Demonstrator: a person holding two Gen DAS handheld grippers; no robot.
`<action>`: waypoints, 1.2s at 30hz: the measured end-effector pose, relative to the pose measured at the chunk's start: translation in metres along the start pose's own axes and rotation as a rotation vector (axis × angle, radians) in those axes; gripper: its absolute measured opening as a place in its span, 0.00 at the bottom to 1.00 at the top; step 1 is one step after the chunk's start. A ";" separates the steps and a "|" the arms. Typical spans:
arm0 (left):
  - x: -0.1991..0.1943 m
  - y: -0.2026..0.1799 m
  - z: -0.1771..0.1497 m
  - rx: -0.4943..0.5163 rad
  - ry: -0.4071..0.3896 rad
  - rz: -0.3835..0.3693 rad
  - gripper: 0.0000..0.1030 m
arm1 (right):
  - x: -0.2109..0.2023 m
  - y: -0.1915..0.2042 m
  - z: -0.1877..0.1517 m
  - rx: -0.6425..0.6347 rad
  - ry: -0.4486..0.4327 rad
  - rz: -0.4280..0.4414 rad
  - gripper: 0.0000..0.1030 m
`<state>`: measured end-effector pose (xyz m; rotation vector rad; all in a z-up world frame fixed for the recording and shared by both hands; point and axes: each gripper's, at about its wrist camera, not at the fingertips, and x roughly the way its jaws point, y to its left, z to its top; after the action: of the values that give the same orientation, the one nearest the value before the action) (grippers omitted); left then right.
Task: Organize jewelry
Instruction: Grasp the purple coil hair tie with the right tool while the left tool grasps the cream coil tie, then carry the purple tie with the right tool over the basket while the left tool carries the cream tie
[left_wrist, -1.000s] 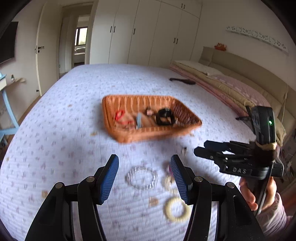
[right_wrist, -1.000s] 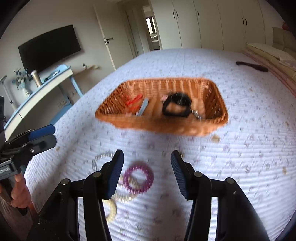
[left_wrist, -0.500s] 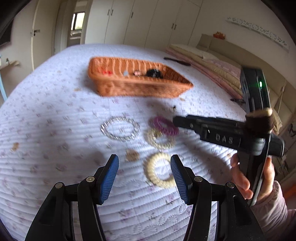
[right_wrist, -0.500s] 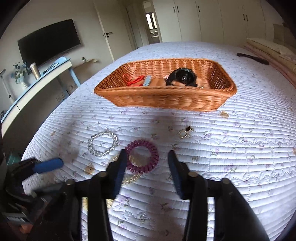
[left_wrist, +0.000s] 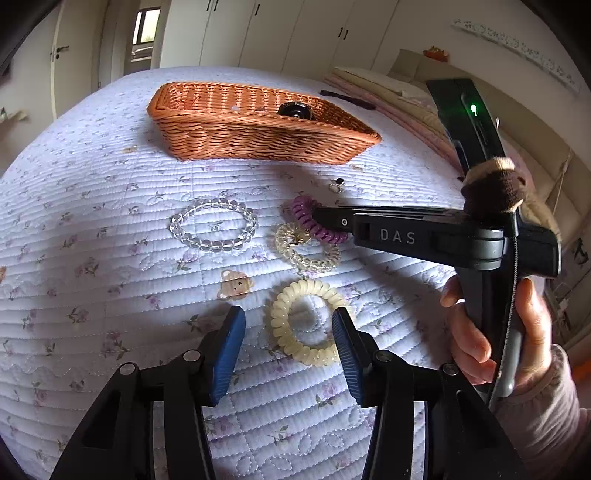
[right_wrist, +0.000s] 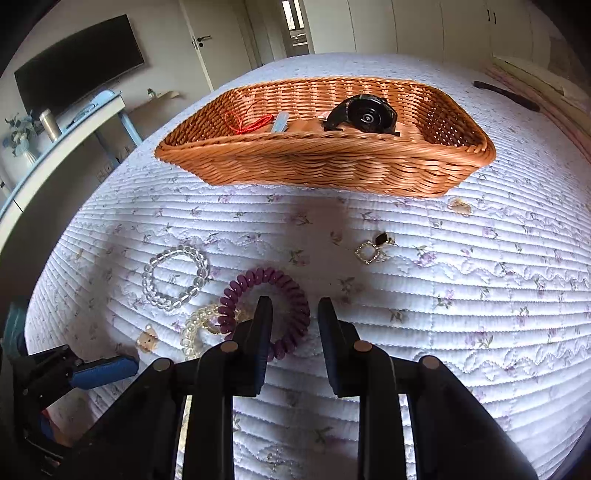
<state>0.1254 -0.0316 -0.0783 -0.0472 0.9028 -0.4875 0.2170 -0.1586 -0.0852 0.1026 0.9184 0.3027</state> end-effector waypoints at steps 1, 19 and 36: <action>0.002 -0.002 0.000 0.009 0.004 0.018 0.45 | 0.001 0.002 0.000 -0.005 0.003 -0.008 0.28; 0.002 0.003 -0.002 -0.016 -0.014 0.094 0.11 | -0.004 -0.001 -0.007 0.018 -0.050 -0.035 0.13; -0.020 0.007 0.012 -0.038 -0.094 0.065 0.10 | -0.037 -0.009 -0.009 0.057 -0.185 -0.002 0.12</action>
<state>0.1267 -0.0188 -0.0573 -0.0746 0.8195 -0.4039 0.1906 -0.1791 -0.0643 0.1787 0.7436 0.2605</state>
